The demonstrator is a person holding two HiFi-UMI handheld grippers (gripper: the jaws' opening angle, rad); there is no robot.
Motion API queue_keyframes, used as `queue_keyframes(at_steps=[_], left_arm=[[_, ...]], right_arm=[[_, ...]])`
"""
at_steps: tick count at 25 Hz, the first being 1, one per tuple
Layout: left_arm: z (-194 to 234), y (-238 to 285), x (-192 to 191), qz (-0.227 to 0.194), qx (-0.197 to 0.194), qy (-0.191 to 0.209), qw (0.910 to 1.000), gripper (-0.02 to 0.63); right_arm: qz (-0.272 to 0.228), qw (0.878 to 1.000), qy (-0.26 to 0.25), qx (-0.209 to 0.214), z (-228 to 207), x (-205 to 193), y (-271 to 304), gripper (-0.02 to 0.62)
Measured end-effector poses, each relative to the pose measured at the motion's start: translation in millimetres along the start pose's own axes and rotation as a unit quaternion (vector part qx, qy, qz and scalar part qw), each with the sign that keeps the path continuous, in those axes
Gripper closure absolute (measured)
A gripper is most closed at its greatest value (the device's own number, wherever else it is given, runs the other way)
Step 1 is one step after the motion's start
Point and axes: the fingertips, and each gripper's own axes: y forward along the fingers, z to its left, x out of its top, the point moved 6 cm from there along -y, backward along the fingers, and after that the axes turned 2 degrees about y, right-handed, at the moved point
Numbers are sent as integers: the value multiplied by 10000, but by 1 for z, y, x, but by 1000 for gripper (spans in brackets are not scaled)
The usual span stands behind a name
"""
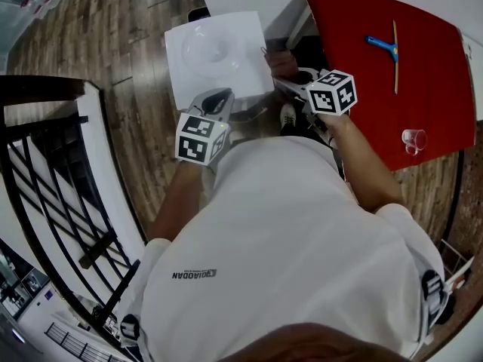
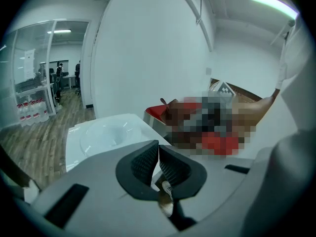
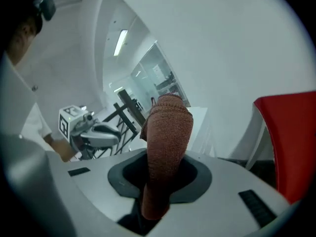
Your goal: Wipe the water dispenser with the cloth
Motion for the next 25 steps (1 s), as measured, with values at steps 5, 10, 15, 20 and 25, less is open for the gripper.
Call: queue_keyframes(at_steps=[5,10,15,20,25], left_arm=[[-1,12,6,53,17,-274,9996,605],[2,24,14,128,119,-507,9986,605],[-2,35,24,314,318,-396,9982,605],[-2,51,31,522,462,-117,9975,604],[-4,64,36,644,480,-88,9967,605]], right_arm=[[-409,9915,1054,639,-28,2,5,522],[-507,9801,1593,1071,-55,-7,18,522],[-513,9706,1962,1298,-81,-29,32,522],[-340,9666,2213,1244,-113,-55,58,522],[-166,9602,2567,1087,-147,-84,90,522]])
